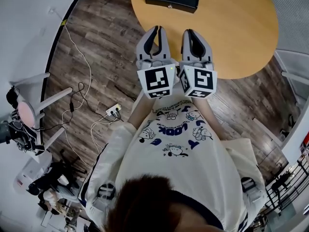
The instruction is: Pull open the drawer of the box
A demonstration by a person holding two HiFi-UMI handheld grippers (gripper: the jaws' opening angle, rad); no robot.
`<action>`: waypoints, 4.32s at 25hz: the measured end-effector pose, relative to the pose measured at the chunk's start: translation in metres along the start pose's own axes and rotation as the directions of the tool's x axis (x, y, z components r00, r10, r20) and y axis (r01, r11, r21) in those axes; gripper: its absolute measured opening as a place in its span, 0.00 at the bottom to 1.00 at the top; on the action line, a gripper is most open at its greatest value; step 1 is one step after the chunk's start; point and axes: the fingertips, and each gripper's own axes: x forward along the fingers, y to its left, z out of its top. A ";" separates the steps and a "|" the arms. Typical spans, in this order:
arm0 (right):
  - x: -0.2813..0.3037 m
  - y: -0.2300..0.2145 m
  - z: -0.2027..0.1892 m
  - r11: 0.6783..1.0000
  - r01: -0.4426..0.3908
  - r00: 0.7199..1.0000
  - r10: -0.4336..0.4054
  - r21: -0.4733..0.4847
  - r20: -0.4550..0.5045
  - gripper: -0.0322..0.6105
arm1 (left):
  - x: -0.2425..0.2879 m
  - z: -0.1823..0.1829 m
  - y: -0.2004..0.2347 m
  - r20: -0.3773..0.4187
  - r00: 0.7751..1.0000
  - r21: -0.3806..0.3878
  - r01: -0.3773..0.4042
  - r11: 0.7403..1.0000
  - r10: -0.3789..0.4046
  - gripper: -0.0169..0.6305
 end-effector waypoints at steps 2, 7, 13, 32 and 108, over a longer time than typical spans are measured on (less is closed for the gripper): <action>0.011 -0.003 0.000 1.000 0.016 1.000 -0.016 0.010 -0.007 0.11 | 0.012 0.000 0.004 -0.007 1.000 0.000 0.011 1.000 -0.011 0.07; 0.032 -0.013 -0.001 0.998 0.051 0.998 -0.051 0.026 -0.025 0.11 | 0.036 0.001 0.005 -0.024 0.998 0.000 0.050 0.999 -0.050 0.07; 0.054 -0.022 -0.005 0.995 0.102 0.994 -0.101 0.018 -0.042 0.11 | 0.062 -0.006 0.013 -0.048 0.995 0.001 0.092 0.996 -0.092 0.07; 0.079 -0.057 -0.034 0.968 0.244 0.964 -0.236 0.061 -0.119 0.11 | 0.110 -0.042 0.006 -0.143 0.968 -0.033 0.203 0.979 -0.206 0.07; 0.109 -0.116 -0.133 0.967 0.226 0.925 -0.175 0.119 -0.338 0.11 | 0.200 -0.194 -0.013 -0.572 0.804 -0.144 0.100 0.985 -0.165 0.26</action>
